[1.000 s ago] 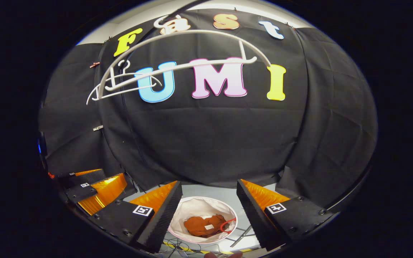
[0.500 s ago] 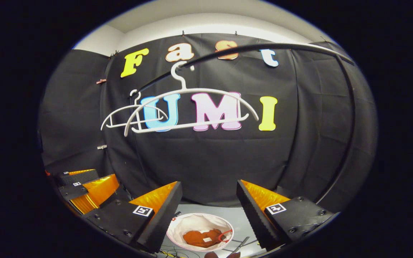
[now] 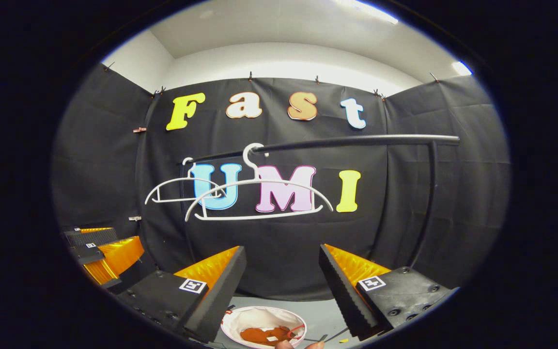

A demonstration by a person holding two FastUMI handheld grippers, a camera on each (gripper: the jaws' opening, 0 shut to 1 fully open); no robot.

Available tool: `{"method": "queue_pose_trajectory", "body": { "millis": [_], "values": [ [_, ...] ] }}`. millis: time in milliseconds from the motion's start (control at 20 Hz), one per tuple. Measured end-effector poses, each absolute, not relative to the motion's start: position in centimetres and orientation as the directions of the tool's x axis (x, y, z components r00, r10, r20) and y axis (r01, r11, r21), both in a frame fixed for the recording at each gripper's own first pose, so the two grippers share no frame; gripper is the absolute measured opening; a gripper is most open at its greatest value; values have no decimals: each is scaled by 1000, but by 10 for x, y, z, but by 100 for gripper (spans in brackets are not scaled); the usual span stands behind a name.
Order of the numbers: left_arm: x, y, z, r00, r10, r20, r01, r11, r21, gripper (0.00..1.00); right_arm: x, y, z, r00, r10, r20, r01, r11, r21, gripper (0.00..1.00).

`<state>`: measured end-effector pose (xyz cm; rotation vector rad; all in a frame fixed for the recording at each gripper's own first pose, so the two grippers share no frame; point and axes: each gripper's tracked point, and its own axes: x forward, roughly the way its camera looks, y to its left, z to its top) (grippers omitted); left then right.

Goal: Grasp the clothes on the hanger with both hands and then place them into the laundry hamper below.

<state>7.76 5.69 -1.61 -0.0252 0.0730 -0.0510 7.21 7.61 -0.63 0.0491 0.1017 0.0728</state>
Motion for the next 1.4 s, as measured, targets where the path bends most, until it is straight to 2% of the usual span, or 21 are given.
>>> {"method": "queue_pose_trajectory", "body": {
  "millis": [50, 100, 150, 200, 350, 400, 450, 500, 600, 650, 750, 800, 850, 1400],
  "values": [
    [71, 56, -11, 997, -53, -60, 52, 998, -24, 86, 68, 75, 0, 994, 70, -85, -66, 997, 46, 98],
    [65, 54, -5, 997, -56, -53, 55, 998, -19, 86, 64, 73, 7, 995, 65, -72, -62, 997, 41, 98],
    [57, 51, -1, 997, -57, -49, 56, 998, -12, 90, 58, 72, 13, 996, 61, -59, -59, 998, 36, 98],
    [51, 51, 3, 997, -55, -46, 55, 998, -7, 86, 53, 71, 19, 997, 60, -47, -59, 998, 34, 98],
    [29, 49, 14, 998, -56, -12, 56, 998, 14, 86, 39, 66, 36, 998, 60, -12, -59, 998, 36, 95],
    [23, 48, 16, 998, -58, -10, 58, 998, 10, 86, 36, 64, 40, 998, 64, -7, -63, 997, 33, 98],
    [17, 45, 17, 998, -62, -9, 62, 998, 3, 95, 32, 61, 44, 998, 66, 2, -66, 997, 29, 97],
    [13, 42, 20, 998, -67, -8, 67, 998, 1, 91, 29, 56, 47, 998, 60, 6, -60, 998, 26, 98],
    [7, 39, 25, 997, -76, -2, 76, 997, -2, 90, 26, 47, 50, 999, 51, 11, -51, 998, 25, 96],
    [6, 36, 26, 996, -88, 0, 88, 996, -5, 90, 26, 44, 49, 999, 49, 11, -50, 998, 24, 99],
    [7, 36, 25, 996, -93, -8, 93, 996, -9, 90, 24, 37, 45, 999, 49, -2, -49, 999, 21, 95],
    [7, 37, 25, 996, -87, -10, 87, 996, -13, 86, 24, 34, 43, 999, 49, -8, -48, 999, 24, 95],
    [8, 36, 26, 996, -85, -9, 84, 996, -20, 91, 24, 32, 43, 999, 48, -10, -48, 999, 25, 96],
    [13, 37, 20, 997, -72, -32, 70, 997, -39, 91, 38, 15, 44, 1000, 22, 4, -22, 999, 26, 99]
  ]
}}
